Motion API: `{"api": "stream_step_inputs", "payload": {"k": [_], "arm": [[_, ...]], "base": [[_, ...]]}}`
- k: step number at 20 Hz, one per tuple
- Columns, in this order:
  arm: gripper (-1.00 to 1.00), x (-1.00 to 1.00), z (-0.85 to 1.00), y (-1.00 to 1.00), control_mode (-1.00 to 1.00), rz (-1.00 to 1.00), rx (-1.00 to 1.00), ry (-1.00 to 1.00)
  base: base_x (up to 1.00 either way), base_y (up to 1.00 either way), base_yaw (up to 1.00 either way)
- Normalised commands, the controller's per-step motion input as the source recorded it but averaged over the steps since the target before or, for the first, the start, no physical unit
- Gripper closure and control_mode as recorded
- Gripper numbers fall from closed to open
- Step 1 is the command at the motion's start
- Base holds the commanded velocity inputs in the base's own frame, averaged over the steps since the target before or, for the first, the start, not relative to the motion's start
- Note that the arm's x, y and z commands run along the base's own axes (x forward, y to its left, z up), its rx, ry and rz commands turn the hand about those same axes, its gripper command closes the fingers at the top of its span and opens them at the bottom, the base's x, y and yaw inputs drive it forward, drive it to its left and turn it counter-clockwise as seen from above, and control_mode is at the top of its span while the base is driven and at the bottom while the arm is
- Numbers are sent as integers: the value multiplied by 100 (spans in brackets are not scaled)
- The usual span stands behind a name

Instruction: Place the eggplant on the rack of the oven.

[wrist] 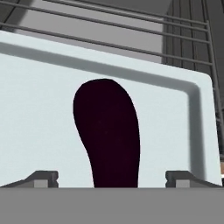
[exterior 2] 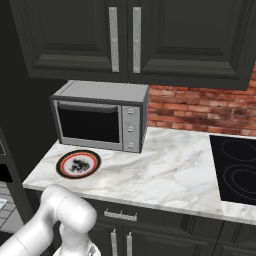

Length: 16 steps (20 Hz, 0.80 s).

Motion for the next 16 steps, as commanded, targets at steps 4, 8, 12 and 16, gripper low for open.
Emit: {"api": "stream_step_inputs", "payload": {"k": [4,8,12,16], "arm": [[-100,-63,44,0,-100,-6,0,0],[-100,-72,72,0,-100,-13,0,-2],[-100,-79,73,-36,-100,-17,2,-9],[-100,-64,55,-89,-100,-19,5,0]], "base": [[0,0,0],[0,0,0],[0,0,0],[0,0,0]]}}
